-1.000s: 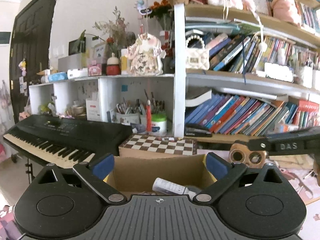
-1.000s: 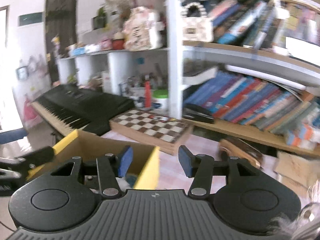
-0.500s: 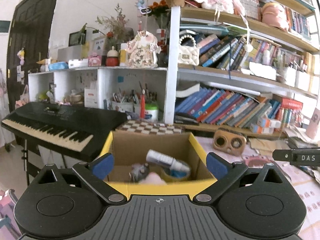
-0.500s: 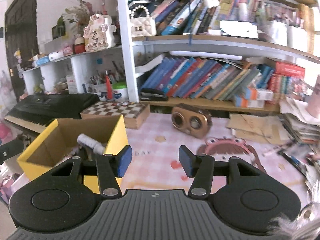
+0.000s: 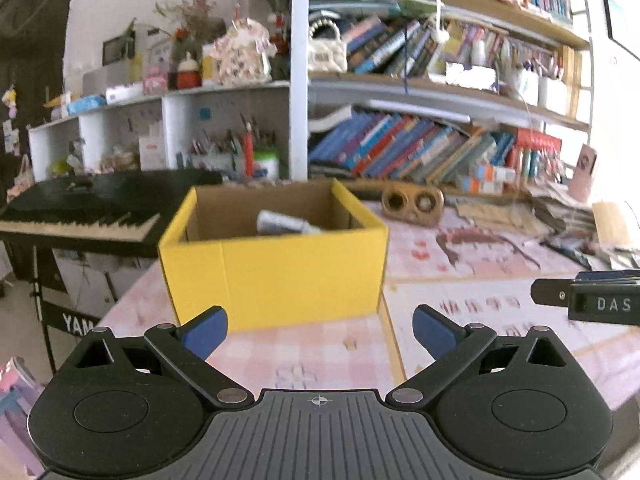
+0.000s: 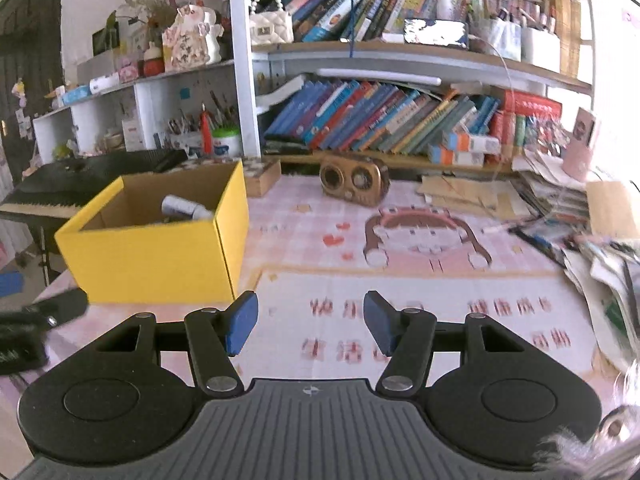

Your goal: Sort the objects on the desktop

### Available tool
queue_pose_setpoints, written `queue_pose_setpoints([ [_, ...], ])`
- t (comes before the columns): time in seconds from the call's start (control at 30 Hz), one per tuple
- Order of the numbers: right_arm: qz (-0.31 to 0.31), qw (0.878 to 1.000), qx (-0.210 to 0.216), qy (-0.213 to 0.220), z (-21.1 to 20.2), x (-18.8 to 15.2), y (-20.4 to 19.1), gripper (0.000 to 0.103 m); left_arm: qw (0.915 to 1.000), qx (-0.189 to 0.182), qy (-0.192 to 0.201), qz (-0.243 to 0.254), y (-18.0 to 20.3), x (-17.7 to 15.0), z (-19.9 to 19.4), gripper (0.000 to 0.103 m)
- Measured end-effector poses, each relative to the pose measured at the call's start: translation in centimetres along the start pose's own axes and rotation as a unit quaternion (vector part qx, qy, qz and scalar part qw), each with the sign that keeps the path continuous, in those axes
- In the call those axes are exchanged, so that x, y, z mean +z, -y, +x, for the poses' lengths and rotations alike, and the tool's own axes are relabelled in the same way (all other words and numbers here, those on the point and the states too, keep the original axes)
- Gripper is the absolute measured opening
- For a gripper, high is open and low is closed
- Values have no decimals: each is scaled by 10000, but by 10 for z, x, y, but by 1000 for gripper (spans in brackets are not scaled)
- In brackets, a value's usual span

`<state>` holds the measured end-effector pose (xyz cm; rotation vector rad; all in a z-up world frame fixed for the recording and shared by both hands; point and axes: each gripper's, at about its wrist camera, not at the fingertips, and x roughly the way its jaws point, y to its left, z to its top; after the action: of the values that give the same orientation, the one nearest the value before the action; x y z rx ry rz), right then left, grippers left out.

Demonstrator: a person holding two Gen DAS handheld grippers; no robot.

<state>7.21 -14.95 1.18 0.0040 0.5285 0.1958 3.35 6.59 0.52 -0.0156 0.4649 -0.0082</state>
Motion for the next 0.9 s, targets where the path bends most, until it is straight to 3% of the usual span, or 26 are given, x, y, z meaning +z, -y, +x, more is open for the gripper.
queue_pose_setpoints([
  [0.23, 19, 9990, -226, -375, -18, -31, -3, 61, 9991, -216, -318, -190, 3, -10, 1, 100],
  [0.6, 119, 9967, -391, -705, -23, -45, 6, 69, 9954, -245, -922, -81, 17, -24, 9, 100],
  [0.9, 66, 9960, -381, -800, -21, -45, 5, 78, 9955, -142, -932, -39, 16, -22, 8, 101],
])
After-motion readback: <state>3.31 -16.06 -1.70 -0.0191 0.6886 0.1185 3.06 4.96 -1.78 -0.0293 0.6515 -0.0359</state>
